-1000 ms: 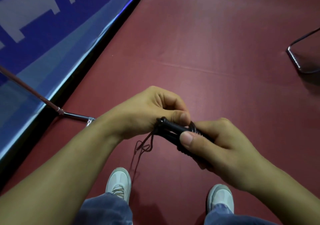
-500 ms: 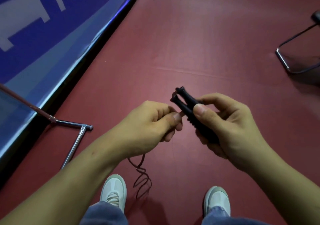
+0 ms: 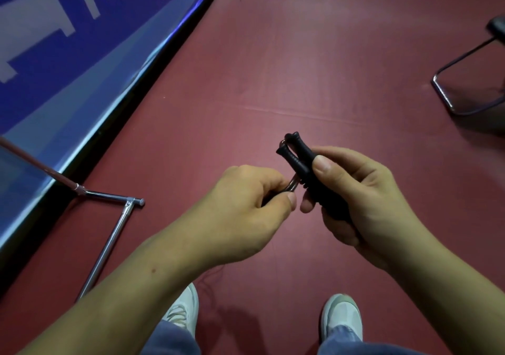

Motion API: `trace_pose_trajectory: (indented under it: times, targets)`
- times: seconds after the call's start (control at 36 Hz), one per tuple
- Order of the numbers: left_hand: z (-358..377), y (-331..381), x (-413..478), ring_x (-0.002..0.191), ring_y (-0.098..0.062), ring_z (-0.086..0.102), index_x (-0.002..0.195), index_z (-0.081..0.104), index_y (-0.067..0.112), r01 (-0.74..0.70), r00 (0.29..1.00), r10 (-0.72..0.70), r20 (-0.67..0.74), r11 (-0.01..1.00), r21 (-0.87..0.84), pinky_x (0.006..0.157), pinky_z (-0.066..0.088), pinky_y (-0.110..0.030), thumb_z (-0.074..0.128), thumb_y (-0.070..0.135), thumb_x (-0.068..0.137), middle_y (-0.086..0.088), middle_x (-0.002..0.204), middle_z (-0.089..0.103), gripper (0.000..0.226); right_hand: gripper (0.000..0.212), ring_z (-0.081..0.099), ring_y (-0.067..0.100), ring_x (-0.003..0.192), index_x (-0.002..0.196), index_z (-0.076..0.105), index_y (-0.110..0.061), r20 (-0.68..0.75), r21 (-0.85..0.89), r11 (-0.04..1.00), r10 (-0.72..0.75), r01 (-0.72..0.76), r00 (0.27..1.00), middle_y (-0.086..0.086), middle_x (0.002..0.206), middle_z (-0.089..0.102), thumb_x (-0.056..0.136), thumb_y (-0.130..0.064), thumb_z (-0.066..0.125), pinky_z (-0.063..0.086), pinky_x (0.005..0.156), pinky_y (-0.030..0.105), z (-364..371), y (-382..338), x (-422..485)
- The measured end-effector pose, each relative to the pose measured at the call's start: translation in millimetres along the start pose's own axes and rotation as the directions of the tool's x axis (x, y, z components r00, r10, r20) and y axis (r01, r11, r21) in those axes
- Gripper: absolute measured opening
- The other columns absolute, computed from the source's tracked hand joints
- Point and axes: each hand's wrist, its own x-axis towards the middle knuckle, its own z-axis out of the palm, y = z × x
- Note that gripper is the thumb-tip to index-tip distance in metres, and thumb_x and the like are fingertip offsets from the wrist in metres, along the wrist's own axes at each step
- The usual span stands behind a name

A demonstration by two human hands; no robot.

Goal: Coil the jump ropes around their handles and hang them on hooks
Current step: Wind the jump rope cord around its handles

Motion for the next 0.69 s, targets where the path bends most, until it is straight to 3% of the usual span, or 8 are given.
trace_pose_trajectory:
  times: [0.08, 0.22, 0.36, 0.44, 0.53, 0.58, 0.69]
  targets:
    - [-2, -2, 0, 0.048, -0.01, 0.036, 0.079, 0.067, 0.008, 0.022, 1.0, -0.022, -0.007, 0.999, -0.028, 0.048, 0.032, -0.029, 0.062, 0.022, 0.096, 0.002, 0.055, 0.045, 0.023, 0.032, 0.03, 0.015, 0.031, 0.101, 0.068, -0.008, -0.002, 0.014, 1.0, 0.013, -0.013, 1.0, 0.025, 0.068, 0.064, 0.087, -0.036, 0.062, 0.022, 0.038, 0.018, -1, 1, 1]
    - [-6, 0, -1, 0.043, -0.004, 0.039, 0.08, 0.071, 0.007, 0.04, 0.998, -0.043, -0.043, 0.996, -0.079, 0.045, 0.03, -0.014, 0.061, 0.018, 0.097, -0.009, 0.058, 0.059, 0.023, 0.031, 0.03, 0.014, 0.029, 0.09, 0.06, -0.005, -0.008, 0.007, 0.999, 0.041, -0.041, 0.999, 0.025, 0.067, 0.062, 0.085, -0.035, 0.062, 0.024, 0.038, 0.016, 2, 3, 1]
    - [-5, -2, -5, 0.047, -0.017, 0.043, 0.069, 0.062, 0.01, -0.048, 0.997, 0.058, -0.055, 0.985, 0.164, 0.047, 0.036, -0.03, 0.064, 0.02, 0.092, -0.009, 0.056, 0.053, 0.025, 0.027, 0.032, 0.016, 0.03, 0.089, 0.063, -0.002, -0.034, -0.076, 0.997, 0.03, -0.032, 0.999, 0.023, 0.063, 0.064, 0.089, -0.029, 0.066, 0.024, 0.035, 0.017, 6, 6, 4]
    - [-12, -5, -9, 0.05, -0.023, 0.049, 0.065, 0.056, 0.015, -0.103, 0.992, 0.122, -0.031, 0.928, 0.358, 0.046, 0.038, -0.034, 0.061, 0.025, 0.089, -0.004, 0.051, 0.051, 0.027, 0.014, 0.036, 0.018, 0.032, 0.089, 0.067, -0.008, -0.058, -0.272, 0.962, -0.025, 0.008, 0.998, 0.015, 0.06, 0.068, 0.092, -0.021, 0.071, 0.027, 0.035, 0.019, 7, 13, 5]
    - [-18, -5, -11, 0.051, -0.019, 0.051, 0.071, 0.058, 0.019, -0.164, 0.983, 0.182, 0.015, 0.844, 0.51, 0.051, 0.046, -0.041, 0.048, 0.039, 0.087, 0.001, 0.055, 0.052, 0.028, 0.013, 0.057, 0.011, 0.045, 0.091, 0.071, -0.018, -0.052, -0.536, 0.841, -0.121, 0.074, 0.991, 0.004, 0.063, 0.072, 0.087, -0.028, 0.079, 0.04, 0.045, 0.02, 5, 18, 8]
    - [-20, -6, -8, 0.059, -0.023, 0.055, 0.077, 0.059, 0.021, -0.213, 0.971, 0.239, 0.025, 0.809, 0.548, 0.055, 0.049, -0.041, 0.043, 0.045, 0.088, 0.004, 0.062, 0.054, 0.031, 0.018, 0.067, 0.013, 0.058, 0.091, 0.07, -0.025, -0.019, -0.645, 0.761, -0.108, 0.07, 0.994, -0.002, 0.066, 0.072, 0.082, -0.038, 0.08, 0.049, 0.053, 0.028, 2, 21, 8]
    - [-23, -11, -1, 0.064, -0.03, 0.06, 0.082, 0.068, 0.021, -0.302, 0.947, 0.315, 0.068, 0.796, 0.525, 0.057, 0.052, -0.042, 0.045, 0.048, 0.089, 0.003, 0.068, 0.061, 0.037, 0.027, 0.071, 0.019, 0.066, 0.089, 0.066, -0.032, 0.101, -0.703, 0.706, -0.024, 0.088, 0.995, -0.002, 0.071, 0.074, 0.076, -0.053, 0.078, 0.057, 0.066, 0.043, 0, 17, 6]
